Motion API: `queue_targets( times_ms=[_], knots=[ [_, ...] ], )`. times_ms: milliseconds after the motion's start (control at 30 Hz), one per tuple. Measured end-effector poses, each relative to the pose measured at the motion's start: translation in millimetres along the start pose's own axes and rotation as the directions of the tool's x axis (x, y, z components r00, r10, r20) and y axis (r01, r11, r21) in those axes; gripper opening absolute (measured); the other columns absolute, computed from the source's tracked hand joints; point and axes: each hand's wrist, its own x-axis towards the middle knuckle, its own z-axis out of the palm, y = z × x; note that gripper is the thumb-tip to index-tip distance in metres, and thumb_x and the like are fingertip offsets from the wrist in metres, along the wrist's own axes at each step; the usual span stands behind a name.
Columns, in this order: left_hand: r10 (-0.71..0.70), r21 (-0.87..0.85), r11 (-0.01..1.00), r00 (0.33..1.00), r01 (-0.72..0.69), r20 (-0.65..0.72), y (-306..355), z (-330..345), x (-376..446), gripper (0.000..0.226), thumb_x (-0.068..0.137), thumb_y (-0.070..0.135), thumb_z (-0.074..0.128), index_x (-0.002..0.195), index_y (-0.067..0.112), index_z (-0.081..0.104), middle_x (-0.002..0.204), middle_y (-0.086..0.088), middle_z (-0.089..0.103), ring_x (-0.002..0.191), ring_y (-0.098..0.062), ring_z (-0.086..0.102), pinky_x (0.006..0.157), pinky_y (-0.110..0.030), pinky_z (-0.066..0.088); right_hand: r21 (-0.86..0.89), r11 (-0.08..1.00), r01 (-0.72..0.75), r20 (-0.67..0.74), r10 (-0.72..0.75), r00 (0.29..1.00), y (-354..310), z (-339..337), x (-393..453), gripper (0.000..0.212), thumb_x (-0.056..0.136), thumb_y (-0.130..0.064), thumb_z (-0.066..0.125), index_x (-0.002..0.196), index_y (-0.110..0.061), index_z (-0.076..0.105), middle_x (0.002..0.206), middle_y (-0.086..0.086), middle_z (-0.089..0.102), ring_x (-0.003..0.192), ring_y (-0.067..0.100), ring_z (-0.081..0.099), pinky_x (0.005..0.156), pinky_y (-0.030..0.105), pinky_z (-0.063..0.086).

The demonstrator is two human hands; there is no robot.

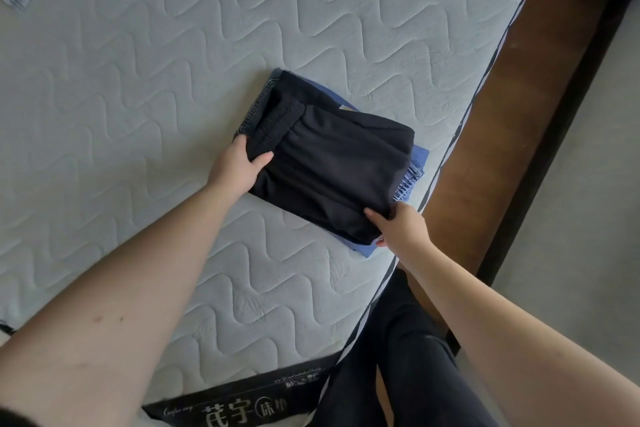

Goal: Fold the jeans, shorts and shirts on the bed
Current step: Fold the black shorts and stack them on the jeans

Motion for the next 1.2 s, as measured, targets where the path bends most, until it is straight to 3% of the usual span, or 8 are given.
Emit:
queue_targets(
  times_ms=[100, 200, 267, 333, 467, 633, 833, 1200],
  knots=[
    [-0.008, 0.053, 0.998, 0.988, 0.016, -0.154, 11.2, 7.2, -10.8, 0.052, 0.095, 0.042, 0.054, 0.134, 0.007, 0.047, 0.128, -0.017, 0.057, 0.116, -0.037, 0.053, 0.092, -0.043, 0.042, -0.046, 0.998, -0.041, -0.055, 0.039, 0.998, 4.1, 4.0, -7.4, 0.044, 0.087, -0.054, 0.062, 0.094, -0.012, 0.054, 0.074, 0.003, 0.068, 0.065, 0.021, 0.067, 0.071, 0.042, 0.058],
    [0.291, 0.263, 0.946, 0.854, -0.19, -0.431, 17.1, 8.5, -26.5, 0.044, 0.096, 0.029, 0.049, 0.136, 0.01, 0.049, 0.129, -0.015, 0.055, 0.119, -0.035, 0.051, 0.097, -0.044, 0.039, -0.096, 0.994, 0.044, -0.286, -0.07, 0.956, 8.0, 6.5, -24.2, 0.04, 0.087, -0.061, 0.057, 0.089, -0.022, 0.048, 0.077, -0.007, 0.058, 0.071, 0.015, 0.06, 0.065, 0.039, 0.056],
    [0.574, 0.405, 0.812, 0.698, -0.42, -0.429, 23.8, 13.0, -29.6, 0.04, 0.098, 0.023, 0.045, 0.137, 0.011, 0.049, 0.134, -0.011, 0.054, 0.124, -0.03, 0.05, 0.102, -0.041, 0.037, -0.122, 0.967, 0.225, -0.435, -0.256, 0.863, 1.8, 7.0, -31.3, 0.029, 0.091, -0.051, 0.057, 0.098, -0.024, 0.051, 0.088, -0.01, 0.057, 0.079, 0.012, 0.058, 0.075, 0.039, 0.056],
    [0.739, 0.501, 0.66, 0.604, -0.56, -0.299, 34.3, 22.8, -26.7, 0.042, 0.102, 0.021, 0.039, 0.143, 0.014, 0.045, 0.147, -0.007, 0.046, 0.137, -0.026, 0.04, 0.113, -0.041, 0.031, -0.249, 0.887, 0.389, -0.502, -0.461, 0.732, -10.5, 9.6, -26.9, 0.029, 0.093, -0.038, 0.058, 0.114, -0.019, 0.056, 0.107, -0.003, 0.059, 0.099, 0.017, 0.057, 0.092, 0.039, 0.049],
    [0.76, 0.632, 0.534, 0.646, -0.562, -0.068, 41.2, 41.5, -7.6, 0.054, 0.106, 0.036, 0.026, 0.156, 0.017, 0.019, 0.163, -0.002, 0.017, 0.15, -0.02, 0.014, 0.121, -0.043, 0.016, -0.515, 0.714, 0.474, -0.377, -0.686, 0.622, -51.5, 23.3, 1.7, 0.053, 0.099, -0.027, 0.049, 0.147, -0.01, 0.038, 0.153, 0.007, 0.038, 0.143, 0.024, 0.031, 0.118, 0.04, 0.022],
    [0.743, 0.663, 0.529, 0.666, -0.53, -0.06, 41.7, 48.7, 34.1, 0.058, 0.105, 0.045, 0.019, 0.157, 0.019, 0.01, 0.165, -0.001, 0.007, 0.151, -0.017, 0.006, 0.122, -0.042, 0.012, -0.705, 0.582, 0.406, -0.175, -0.697, 0.696, -84.5, 38.7, 53.7, 0.064, 0.103, -0.043, 0.03, 0.156, -0.013, 0.011, 0.164, 0.005, 0.005, 0.151, 0.021, 0.0, 0.122, 0.042, -0.002],
    [0.771, 0.636, 0.535, 0.629, -0.555, -0.099, 27.6, 73.4, 56.5, 0.059, 0.103, 0.047, 0.021, 0.157, 0.024, 0.009, 0.165, -0.003, 0.005, 0.151, -0.022, 0.007, 0.122, -0.047, 0.011, -0.762, 0.599, 0.248, -0.239, -0.615, 0.751, -54.8, 35.3, 80.6, 0.088, 0.09, -0.071, 0.028, 0.157, -0.016, 0.007, 0.162, 0.02, 0.006, 0.15, 0.031, 0.003, 0.122, 0.047, 0.004],
    [0.702, 0.619, 0.571, 0.712, -0.54, -0.026, 34.3, 60.9, 44.1, 0.058, 0.103, 0.048, 0.023, 0.156, 0.029, 0.011, 0.165, -0.004, 0.006, 0.151, -0.022, 0.008, 0.122, -0.047, 0.009, -0.794, 0.576, 0.195, -0.173, -0.522, 0.836, -21.7, 13.3, 40.4, 0.106, 0.084, -0.083, 0.017, 0.155, -0.009, -0.007, 0.163, 0.013, -0.011, 0.15, 0.026, -0.011, 0.123, 0.042, 0.0]
  ],
)
